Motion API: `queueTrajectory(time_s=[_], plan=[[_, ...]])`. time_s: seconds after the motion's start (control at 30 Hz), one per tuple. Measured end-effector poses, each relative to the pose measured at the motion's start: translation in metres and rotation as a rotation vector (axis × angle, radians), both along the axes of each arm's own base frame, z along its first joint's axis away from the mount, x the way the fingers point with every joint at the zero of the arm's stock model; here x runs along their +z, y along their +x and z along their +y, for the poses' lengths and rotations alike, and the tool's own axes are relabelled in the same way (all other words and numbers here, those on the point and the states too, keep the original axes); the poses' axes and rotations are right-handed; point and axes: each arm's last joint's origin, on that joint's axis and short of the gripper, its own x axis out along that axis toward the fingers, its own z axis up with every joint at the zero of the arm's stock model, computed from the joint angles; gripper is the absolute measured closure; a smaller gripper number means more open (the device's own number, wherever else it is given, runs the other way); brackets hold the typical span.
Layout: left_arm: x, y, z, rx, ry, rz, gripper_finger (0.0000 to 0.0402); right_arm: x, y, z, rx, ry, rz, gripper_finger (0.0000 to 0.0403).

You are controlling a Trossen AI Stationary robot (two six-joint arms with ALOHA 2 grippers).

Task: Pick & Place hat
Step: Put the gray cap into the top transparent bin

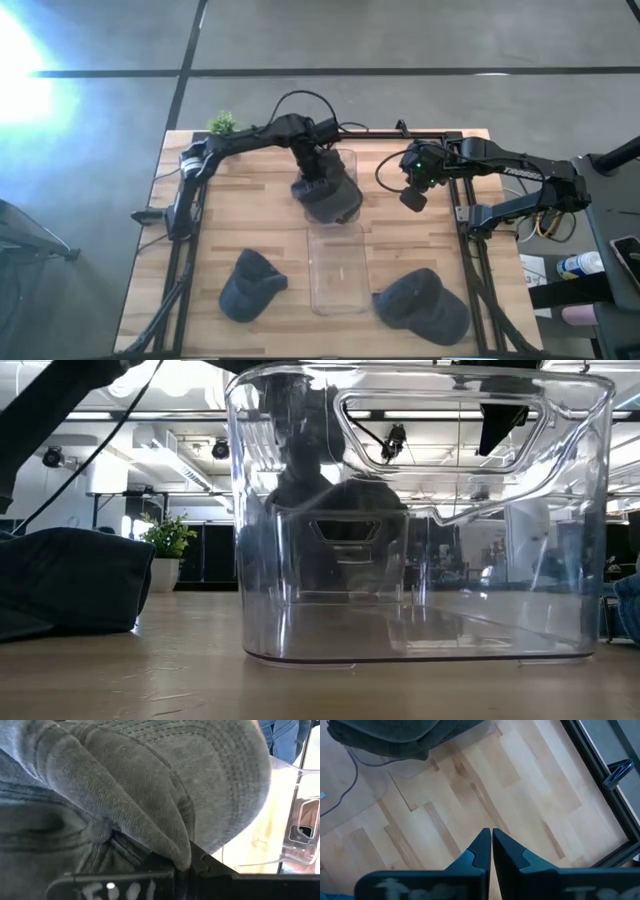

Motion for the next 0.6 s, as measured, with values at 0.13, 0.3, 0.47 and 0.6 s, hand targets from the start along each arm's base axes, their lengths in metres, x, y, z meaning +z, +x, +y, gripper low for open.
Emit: queueTrajectory(time_s=[0.13,0.3,0.47,0.6], plan=[[0.005,-0.001,0.0,-0.005,0.013,-0.028,0.04,0.0,0.0,0.0,0.003,-0.001,0.0,0.039],[0.022,-0.003,-0.001,0.002,0.092,-0.1,0.038,0.0,0.0,0.0,0.002,-0.002,-0.004,0.039],[0.027,-0.003,-0.001,0.02,0.129,-0.114,0.0345,0.0,0.001,0.0,0.002,-0.003,-0.006,0.039],[0.025,-0.003,-0.002,0.02,0.124,-0.105,0.031,0.0,0.001,0.0,0.002,-0.003,-0.006,0.039]])
